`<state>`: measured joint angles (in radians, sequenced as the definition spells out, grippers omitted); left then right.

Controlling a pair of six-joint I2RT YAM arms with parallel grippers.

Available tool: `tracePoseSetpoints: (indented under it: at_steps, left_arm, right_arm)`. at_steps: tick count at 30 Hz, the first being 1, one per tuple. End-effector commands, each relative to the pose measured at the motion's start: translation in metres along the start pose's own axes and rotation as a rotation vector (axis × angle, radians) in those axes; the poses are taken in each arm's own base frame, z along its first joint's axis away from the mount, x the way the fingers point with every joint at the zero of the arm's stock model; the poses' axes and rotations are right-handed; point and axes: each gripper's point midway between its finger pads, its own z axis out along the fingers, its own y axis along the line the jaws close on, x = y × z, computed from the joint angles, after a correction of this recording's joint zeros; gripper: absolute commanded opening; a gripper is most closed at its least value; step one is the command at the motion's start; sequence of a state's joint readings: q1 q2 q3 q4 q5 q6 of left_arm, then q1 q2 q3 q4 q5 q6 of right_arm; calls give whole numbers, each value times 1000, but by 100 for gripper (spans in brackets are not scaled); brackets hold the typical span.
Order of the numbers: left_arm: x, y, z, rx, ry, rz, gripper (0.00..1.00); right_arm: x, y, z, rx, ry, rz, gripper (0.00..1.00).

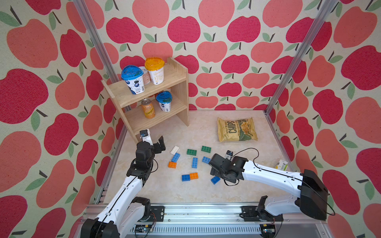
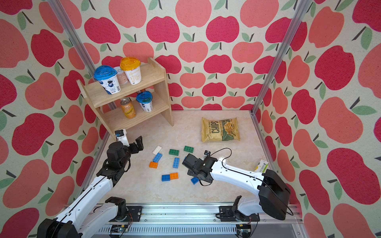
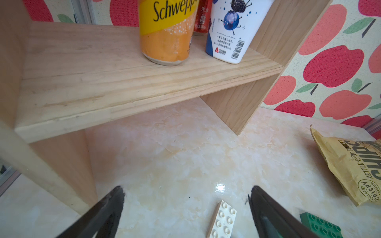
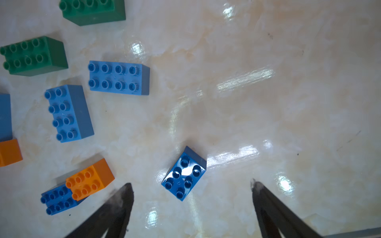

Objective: Assemble a rectangle with lego
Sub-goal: Pick up the lego brick from the center of the board.

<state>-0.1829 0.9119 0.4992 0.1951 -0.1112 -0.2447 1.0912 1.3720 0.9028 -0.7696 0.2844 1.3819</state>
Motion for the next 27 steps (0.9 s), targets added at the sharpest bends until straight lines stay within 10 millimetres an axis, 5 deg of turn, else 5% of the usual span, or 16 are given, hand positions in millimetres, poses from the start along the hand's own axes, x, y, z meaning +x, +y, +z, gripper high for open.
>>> tracePoseSetpoints:
  at_steps: [1, 9, 19, 27]
  left_arm:
    - [-9, -8, 3, 38, 17, -25, 97]
    - [-8, -13, 7, 64, 27, -22, 97]
    - [-8, -14, 5, 80, 12, -12, 98]
    - [-12, -10, 1, 70, -9, -27, 97]
  right_arm:
    - [21, 1, 7, -31, 103, 96, 84]
    - [33, -3, 28, 31, 192, 114, 67]
    - [28, 4, 51, 55, 234, 63, 59]
    - [25, 13, 58, 100, 260, -29, 40]
